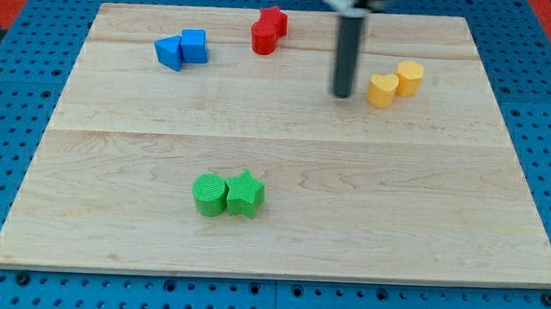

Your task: Move the hexagon to the bottom left of the triangle

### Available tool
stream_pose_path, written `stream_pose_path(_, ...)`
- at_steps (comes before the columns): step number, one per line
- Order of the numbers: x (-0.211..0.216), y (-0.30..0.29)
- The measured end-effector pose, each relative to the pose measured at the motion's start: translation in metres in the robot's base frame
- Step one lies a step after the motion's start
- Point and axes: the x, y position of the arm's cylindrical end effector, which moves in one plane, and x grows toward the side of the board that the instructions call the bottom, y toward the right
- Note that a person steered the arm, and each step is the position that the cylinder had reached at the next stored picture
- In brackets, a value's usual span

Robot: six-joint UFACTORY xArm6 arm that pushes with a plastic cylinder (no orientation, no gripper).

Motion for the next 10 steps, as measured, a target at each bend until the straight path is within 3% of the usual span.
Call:
stream_pose_path(1,-0.027,0.085)
stream_pose_path(2,-0.056,0.067)
stream_pose_path(3,-0.089,0.01)
stream_pose_path(4,-0.101,0.118)
stream_pose_path(5,-0.1,0.171)
stream_pose_path(7,-0.029,0.087)
stream_pose_path(8,0.019,0.089)
stream_pose_path(9,0.032,0.05)
stream_pose_path(10,0.025,-0.056)
